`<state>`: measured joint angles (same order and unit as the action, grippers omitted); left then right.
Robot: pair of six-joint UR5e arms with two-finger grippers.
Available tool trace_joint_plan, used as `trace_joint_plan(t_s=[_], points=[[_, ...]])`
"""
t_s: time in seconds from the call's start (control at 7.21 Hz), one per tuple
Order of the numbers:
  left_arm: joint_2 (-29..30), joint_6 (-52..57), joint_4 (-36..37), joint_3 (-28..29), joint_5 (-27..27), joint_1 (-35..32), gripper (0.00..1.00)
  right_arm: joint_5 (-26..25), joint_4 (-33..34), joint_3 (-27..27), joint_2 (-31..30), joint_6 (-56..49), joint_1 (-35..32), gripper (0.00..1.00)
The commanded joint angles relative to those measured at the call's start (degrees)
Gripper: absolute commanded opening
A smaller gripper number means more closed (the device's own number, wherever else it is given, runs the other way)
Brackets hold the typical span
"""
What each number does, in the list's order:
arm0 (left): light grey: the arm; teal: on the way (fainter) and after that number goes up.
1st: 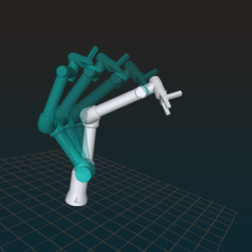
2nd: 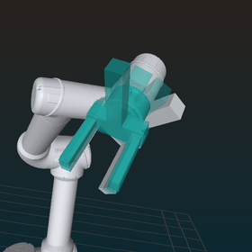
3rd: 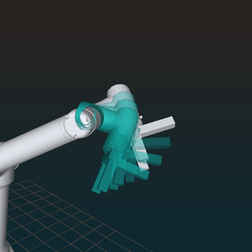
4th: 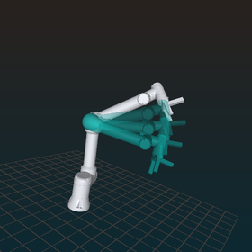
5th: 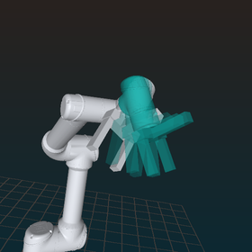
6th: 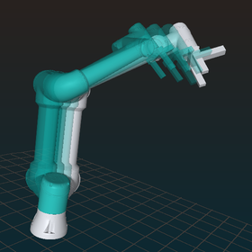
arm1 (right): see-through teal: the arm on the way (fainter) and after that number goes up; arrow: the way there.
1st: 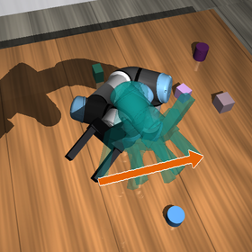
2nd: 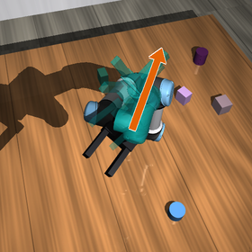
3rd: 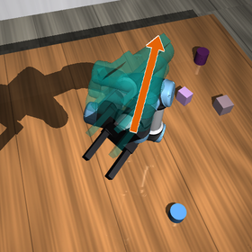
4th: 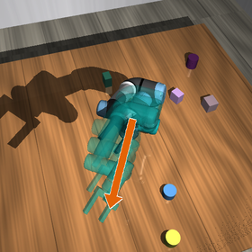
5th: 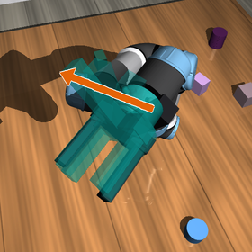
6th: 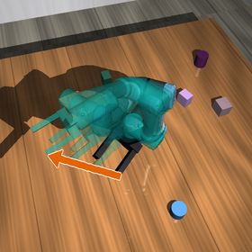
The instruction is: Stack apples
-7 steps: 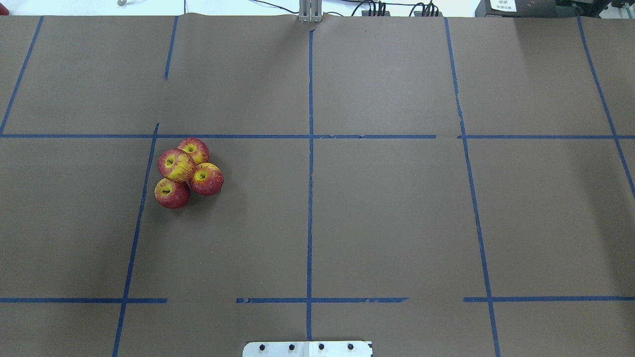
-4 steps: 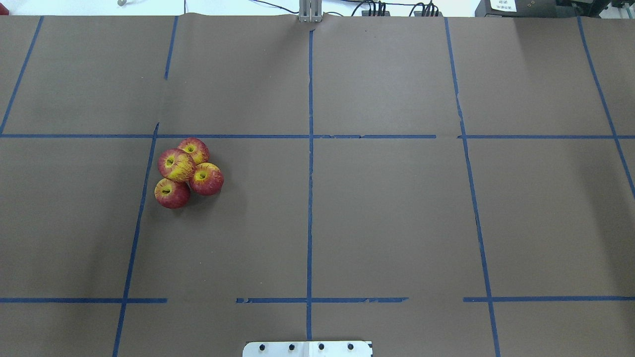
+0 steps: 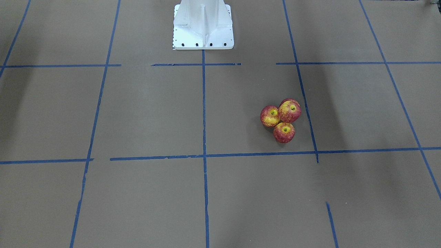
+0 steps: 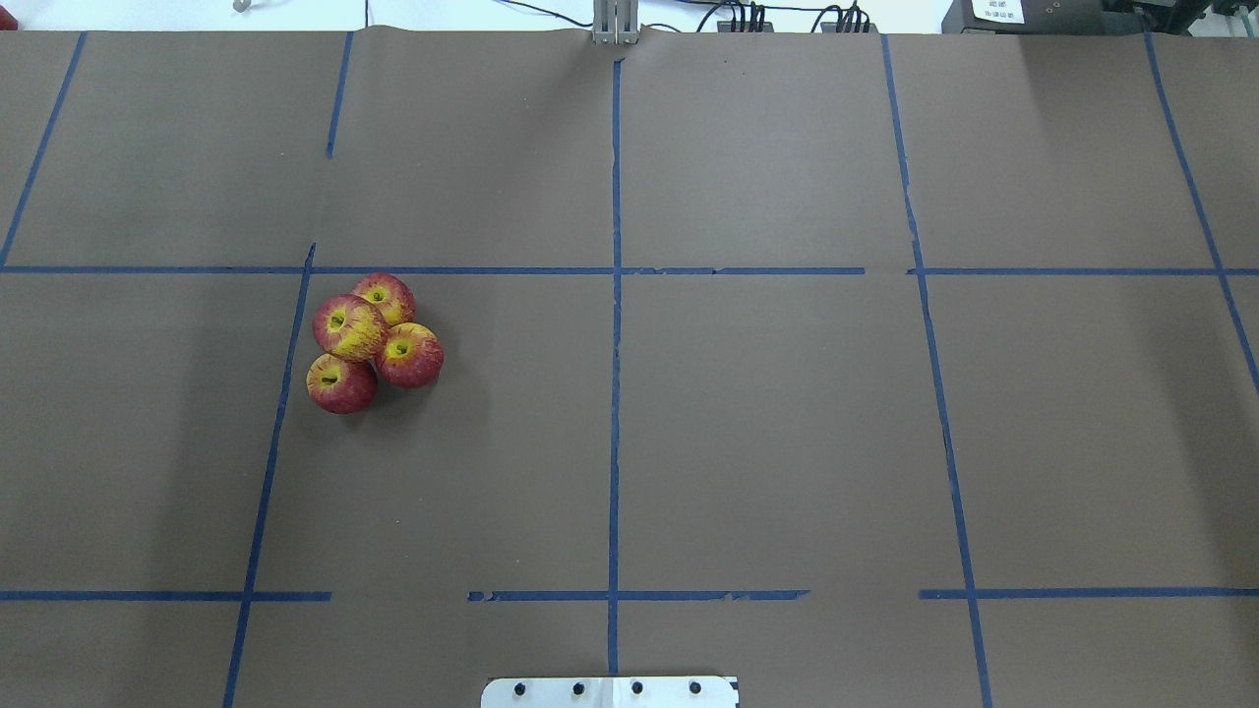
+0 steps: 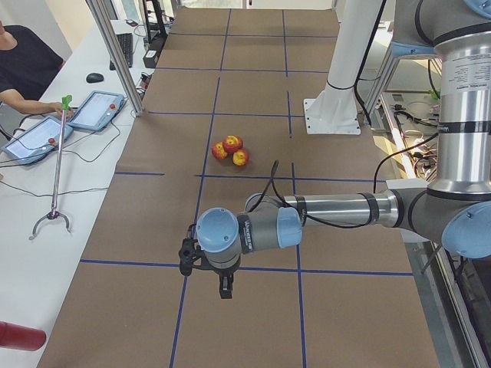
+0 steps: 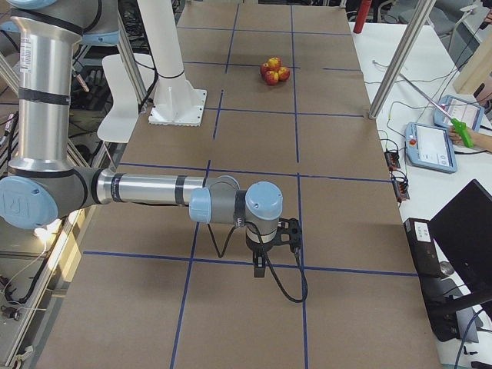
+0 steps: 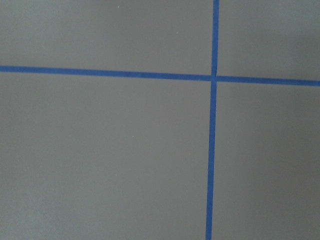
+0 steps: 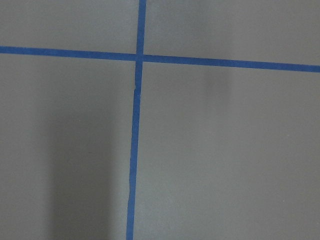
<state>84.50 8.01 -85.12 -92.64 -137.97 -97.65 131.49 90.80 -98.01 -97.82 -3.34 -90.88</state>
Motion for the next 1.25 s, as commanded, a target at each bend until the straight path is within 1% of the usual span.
trace_joint_plan(t_s=[0.0,0.28,0.69,0.83,1.11], points=[[-0.7,-0.1,-2.5,-0.7,0.2,0.1,1.00,0.0,0.0,0.0,0.0,0.0,0.0,1.00],[1.1,0.1,2.6,-1.3,0.2,1.0,1.00,0.0,0.0,0.0,0.0,0.0,0.0,1.00],[2.1,1.0,3.1,-1.3,3.1,1.0,1.00,0.1,0.0,0.0,0.0,0.0,0.0,1.00],[2.6,1.0,3.1,-0.8,3.1,1.0,1.00,0.1,0.1,-0.1,0.0,0.0,0.0,1.00],[2.5,1.0,3.2,-1.7,3.1,1.0,1.00,0.1,0.0,0.0,0.0,0.0,0.0,1.00]])
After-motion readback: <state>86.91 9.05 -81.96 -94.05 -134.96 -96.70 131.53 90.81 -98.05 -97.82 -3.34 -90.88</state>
